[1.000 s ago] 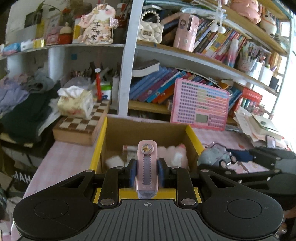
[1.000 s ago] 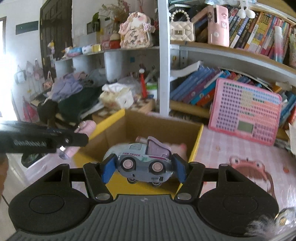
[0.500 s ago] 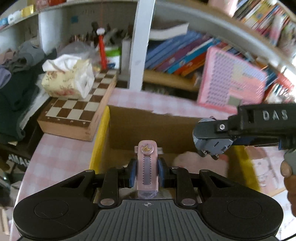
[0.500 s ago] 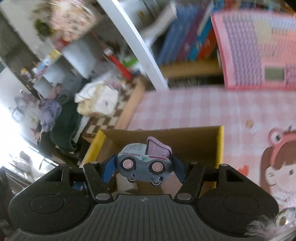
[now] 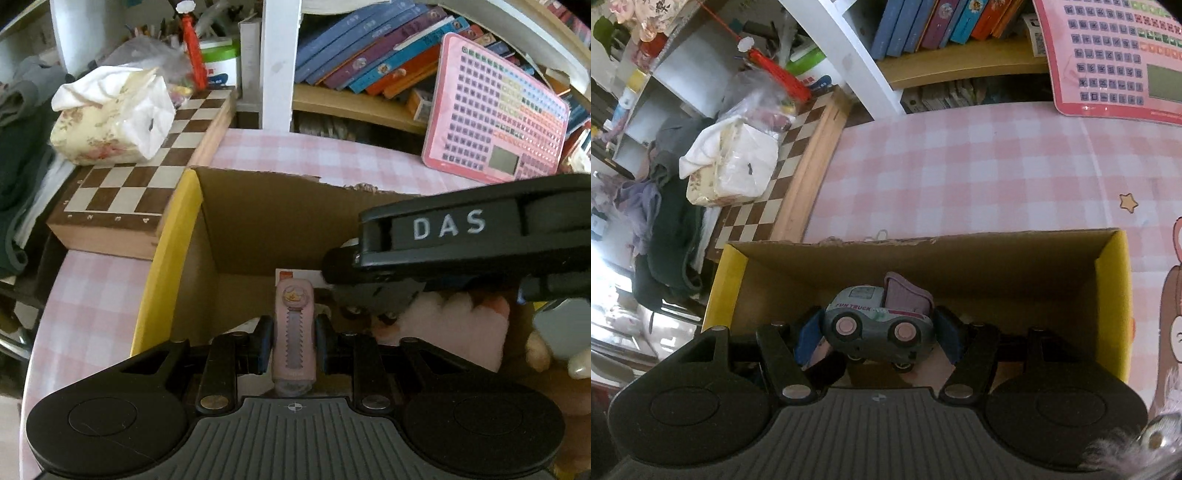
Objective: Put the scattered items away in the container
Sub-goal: 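Lower both tools into the box and open them to release the items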
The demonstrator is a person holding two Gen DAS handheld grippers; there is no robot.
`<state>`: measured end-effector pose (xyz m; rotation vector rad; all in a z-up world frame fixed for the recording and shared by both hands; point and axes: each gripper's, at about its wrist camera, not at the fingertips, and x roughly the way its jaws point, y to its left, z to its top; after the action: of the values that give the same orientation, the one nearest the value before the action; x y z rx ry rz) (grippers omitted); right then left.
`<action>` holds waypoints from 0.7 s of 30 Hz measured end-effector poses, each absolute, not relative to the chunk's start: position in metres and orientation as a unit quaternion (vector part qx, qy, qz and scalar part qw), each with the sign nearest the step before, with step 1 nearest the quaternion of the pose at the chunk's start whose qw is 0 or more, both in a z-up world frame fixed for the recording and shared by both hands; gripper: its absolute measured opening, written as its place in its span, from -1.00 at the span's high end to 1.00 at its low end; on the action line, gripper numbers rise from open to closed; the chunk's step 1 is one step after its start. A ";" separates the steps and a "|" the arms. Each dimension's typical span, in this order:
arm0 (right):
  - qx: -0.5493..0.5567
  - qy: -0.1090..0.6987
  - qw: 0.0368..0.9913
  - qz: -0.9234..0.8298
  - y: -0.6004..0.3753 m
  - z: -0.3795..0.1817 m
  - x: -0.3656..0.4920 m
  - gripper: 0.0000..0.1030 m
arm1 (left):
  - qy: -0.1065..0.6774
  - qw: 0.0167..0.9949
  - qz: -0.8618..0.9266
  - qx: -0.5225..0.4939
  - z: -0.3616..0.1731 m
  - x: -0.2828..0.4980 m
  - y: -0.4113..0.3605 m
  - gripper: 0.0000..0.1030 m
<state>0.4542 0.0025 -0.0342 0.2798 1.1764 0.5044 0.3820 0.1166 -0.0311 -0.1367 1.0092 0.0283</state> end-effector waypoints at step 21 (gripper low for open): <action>0.146 0.409 0.858 0.276 -0.051 0.060 0.350 -0.41 | 0.342 0.938 -0.051 -0.022 0.048 0.266 0.103 -0.17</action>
<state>0.3505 -0.0506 0.0601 0.3077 0.8584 0.5790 0.2656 0.1033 0.0477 -0.0458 0.6977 -0.1049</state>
